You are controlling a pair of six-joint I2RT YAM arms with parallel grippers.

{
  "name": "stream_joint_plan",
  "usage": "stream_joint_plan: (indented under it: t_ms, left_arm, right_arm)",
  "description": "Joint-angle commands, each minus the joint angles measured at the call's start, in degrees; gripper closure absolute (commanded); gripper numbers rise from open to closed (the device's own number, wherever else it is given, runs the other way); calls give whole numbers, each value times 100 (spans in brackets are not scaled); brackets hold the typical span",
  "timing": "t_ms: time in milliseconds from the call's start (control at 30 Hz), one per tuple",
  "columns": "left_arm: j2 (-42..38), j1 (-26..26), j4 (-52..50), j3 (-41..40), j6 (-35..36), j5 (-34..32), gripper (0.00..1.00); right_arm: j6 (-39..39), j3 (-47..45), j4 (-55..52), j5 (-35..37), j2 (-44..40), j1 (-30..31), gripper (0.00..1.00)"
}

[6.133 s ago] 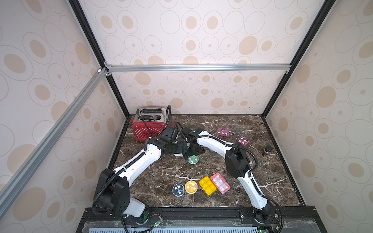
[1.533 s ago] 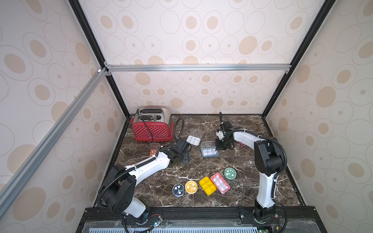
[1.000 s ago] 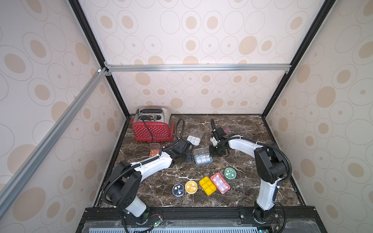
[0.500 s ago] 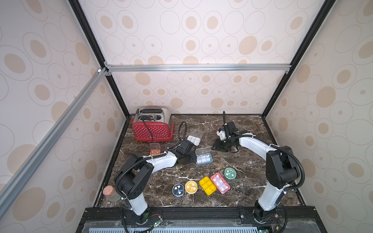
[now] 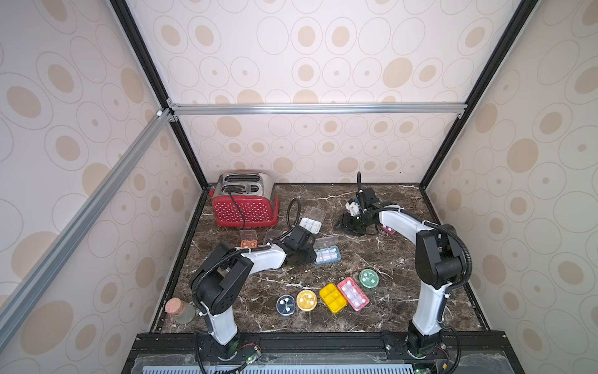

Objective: Close pillboxes
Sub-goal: Close the lid on the pillbox.

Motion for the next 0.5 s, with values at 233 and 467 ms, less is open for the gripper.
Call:
stream_joint_plan:
  t_ms: [233, 467]
  left_arm:
    - [276, -30, 417, 4, -357, 228, 57]
    - [234, -29, 426, -55, -374, 279, 59]
  right_arm:
    - [32, 171, -108, -19, 171, 72, 44]
    - [-7, 144, -105, -69, 163, 140, 48]
